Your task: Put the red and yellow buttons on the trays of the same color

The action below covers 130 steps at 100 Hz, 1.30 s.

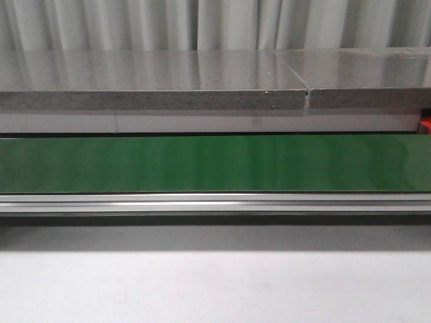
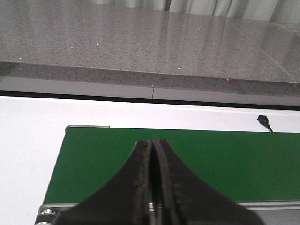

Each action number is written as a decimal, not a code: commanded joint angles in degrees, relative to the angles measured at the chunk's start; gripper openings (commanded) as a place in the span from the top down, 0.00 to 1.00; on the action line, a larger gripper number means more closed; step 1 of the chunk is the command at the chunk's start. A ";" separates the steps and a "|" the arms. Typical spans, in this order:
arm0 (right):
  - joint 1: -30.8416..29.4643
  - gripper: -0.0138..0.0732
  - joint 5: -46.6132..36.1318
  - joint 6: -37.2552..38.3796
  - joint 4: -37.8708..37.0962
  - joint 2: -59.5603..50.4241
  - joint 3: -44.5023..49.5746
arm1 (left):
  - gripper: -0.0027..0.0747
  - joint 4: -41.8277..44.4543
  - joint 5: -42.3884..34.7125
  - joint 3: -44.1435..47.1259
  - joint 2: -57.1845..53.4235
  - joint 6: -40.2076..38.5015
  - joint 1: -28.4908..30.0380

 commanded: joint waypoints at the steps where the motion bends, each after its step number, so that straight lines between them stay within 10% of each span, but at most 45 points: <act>1: 0.14 0.92 -4.18 0.41 -1.05 -3.01 0.64 | 0.99 -0.50 -4.16 -1.67 0.41 -0.12 -0.33; 130: 0.07 0.92 -7.16 3.00 -6.44 -7.50 7.55 | 0.99 -0.50 -4.16 -1.67 0.51 -0.12 -0.33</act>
